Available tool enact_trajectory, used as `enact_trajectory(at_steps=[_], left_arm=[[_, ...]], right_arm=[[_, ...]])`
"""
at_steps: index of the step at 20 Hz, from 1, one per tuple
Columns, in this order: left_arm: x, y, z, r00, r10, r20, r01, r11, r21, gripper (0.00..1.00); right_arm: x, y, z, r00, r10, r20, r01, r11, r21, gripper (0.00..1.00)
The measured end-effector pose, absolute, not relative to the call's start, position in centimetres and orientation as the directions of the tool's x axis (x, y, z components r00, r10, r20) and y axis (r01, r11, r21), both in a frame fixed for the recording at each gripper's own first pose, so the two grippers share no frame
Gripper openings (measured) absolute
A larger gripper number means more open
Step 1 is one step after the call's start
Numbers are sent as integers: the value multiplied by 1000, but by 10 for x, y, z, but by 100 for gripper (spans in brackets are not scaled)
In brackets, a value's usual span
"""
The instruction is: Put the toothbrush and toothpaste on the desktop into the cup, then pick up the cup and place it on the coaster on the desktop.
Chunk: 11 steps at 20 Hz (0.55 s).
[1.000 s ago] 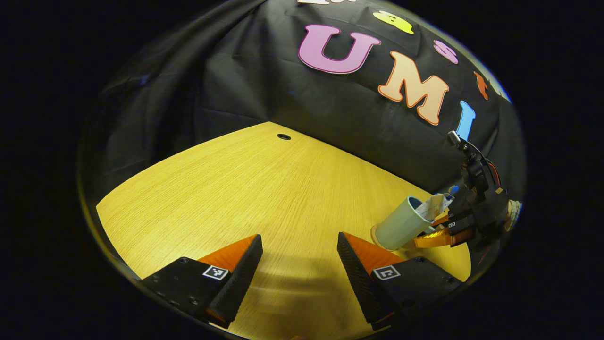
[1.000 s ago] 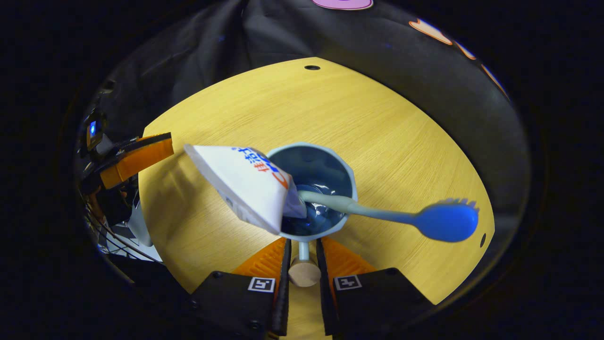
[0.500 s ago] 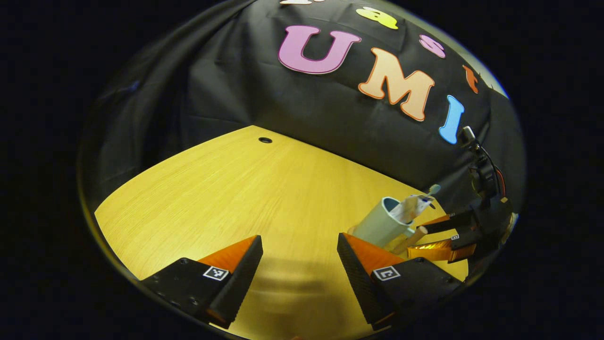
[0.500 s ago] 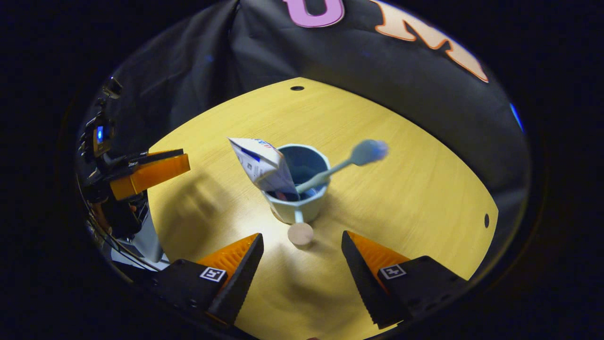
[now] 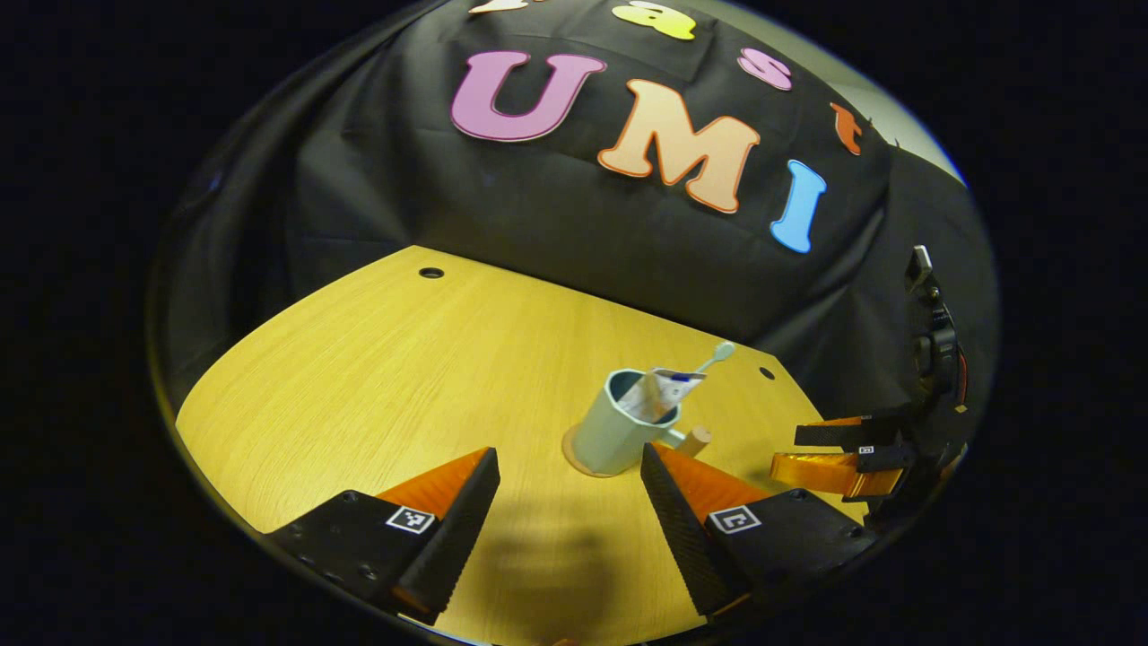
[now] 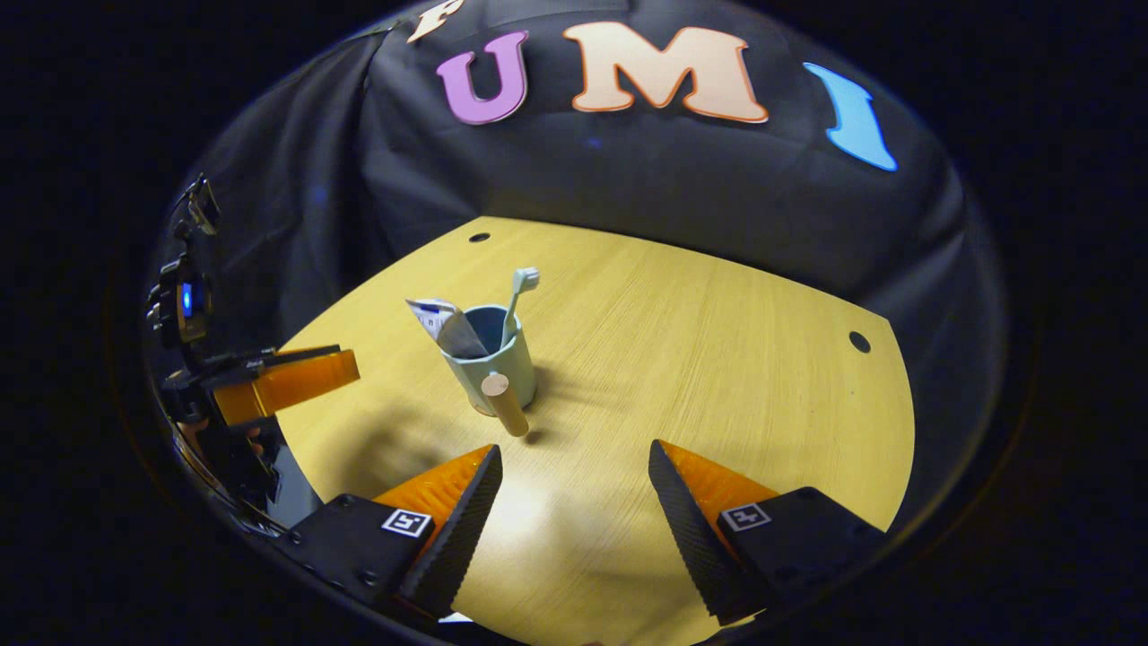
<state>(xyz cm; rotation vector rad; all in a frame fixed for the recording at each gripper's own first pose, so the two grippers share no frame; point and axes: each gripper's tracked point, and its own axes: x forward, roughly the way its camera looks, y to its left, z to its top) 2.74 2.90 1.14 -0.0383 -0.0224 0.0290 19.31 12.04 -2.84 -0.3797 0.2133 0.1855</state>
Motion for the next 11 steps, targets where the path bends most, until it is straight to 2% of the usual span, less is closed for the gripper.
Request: enact_trajectory(at_steps=[5, 11], left_arm=[[36, 12, -5, 998, 3, -60, -4, 1000, -18, 94], [36, -7, -12, 990, -28, -137, 30, 999, 18, 94]], right_arm=[[168, 96, -8, 989, 90, -118, -118, 958, -261, 100], [141, 52, -19, 996, 7, -84, -25, 976, -217, 100]])
